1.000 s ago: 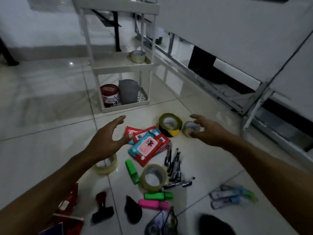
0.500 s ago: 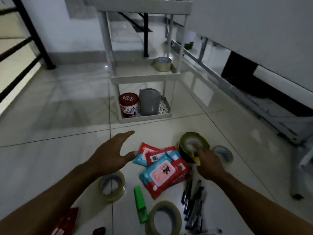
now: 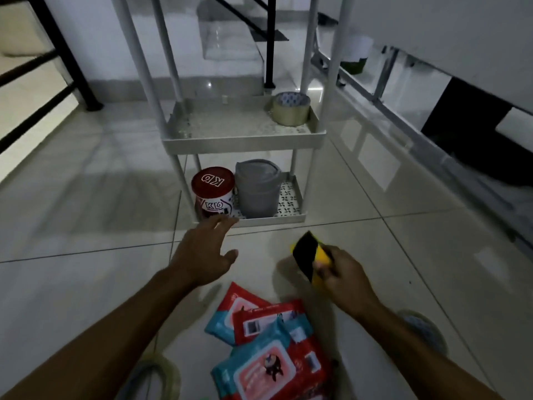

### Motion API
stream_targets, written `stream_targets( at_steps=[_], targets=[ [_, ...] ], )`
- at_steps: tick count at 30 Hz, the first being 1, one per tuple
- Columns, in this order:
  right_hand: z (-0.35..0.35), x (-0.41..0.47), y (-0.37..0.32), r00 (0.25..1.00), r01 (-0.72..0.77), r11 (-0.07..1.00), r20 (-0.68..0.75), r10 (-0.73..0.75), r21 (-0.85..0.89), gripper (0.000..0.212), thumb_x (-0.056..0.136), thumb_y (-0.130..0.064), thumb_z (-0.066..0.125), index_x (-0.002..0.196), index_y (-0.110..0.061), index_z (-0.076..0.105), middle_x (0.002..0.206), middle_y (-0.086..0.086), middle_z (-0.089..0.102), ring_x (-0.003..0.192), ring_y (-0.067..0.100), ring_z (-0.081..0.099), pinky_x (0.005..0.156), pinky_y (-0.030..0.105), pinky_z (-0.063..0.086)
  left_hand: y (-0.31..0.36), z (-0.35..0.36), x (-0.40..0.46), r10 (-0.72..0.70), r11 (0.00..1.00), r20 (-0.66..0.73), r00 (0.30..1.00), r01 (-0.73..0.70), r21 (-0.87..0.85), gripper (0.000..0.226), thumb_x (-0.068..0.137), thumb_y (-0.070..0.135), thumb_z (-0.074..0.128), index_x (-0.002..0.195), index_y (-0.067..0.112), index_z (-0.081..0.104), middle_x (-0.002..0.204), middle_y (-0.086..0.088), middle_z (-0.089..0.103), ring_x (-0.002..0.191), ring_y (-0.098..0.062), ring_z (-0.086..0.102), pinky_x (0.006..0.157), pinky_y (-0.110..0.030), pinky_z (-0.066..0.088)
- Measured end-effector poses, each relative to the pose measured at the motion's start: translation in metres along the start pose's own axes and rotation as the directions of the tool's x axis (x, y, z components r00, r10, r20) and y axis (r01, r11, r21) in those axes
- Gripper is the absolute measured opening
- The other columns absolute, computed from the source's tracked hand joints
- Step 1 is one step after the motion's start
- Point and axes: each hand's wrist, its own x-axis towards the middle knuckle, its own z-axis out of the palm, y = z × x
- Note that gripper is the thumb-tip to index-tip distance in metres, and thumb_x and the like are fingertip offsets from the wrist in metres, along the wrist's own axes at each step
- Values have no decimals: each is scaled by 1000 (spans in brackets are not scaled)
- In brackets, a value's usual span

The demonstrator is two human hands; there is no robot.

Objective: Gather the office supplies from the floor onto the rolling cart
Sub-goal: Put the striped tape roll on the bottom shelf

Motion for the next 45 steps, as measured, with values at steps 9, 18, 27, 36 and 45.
stream_targets(
  at_steps=[9,18,27,36,45],
  targets=[
    [13,70,-47,993,-115,916,68,96,385,35,104,-36,28,138,-44,33,135,-2,49,114,20,51,93,47,51,8,10,113,68,953,-165,984,-15,303,95,71,54,70,147,31,18,154,-14,15,137,-36,26,108,-53,29],
    [37,58,-17,997,-64,932,-15,75,356,69,76,-59,68,134,-47,32,126,-17,43,111,2,45,82,18,44,25,46,178,42,948,-131,990,3,320,87,76,51,64,148,41,15,154,-15,11,139,-42,11,105,-56,29],
    [41,67,-35,997,-18,959,72,-2,282,79,82,-20,69,138,-50,23,125,-7,34,94,-4,42,79,23,52,19,43,175,67,953,-90,994,-37,300,82,82,41,59,149,42,11,154,-15,9,142,-42,4,108,-54,27],
    [32,127,-72,947,116,963,-318,-34,241,73,83,-21,67,141,-40,27,113,-2,36,84,3,43,76,30,48,7,32,162,82,961,-62,995,-62,269,71,86,37,57,147,37,21,155,-13,9,144,-38,-4,110,-53,25],
    [70,184,-77,907,154,971,-417,-65,183,53,87,-14,64,133,-9,40,118,3,49,95,1,47,83,10,41,-1,32,162,96,971,-40,995,-84,225,72,88,35,57,149,40,17,157,-12,6,145,-36,-7,113,-53,19]
  ],
)
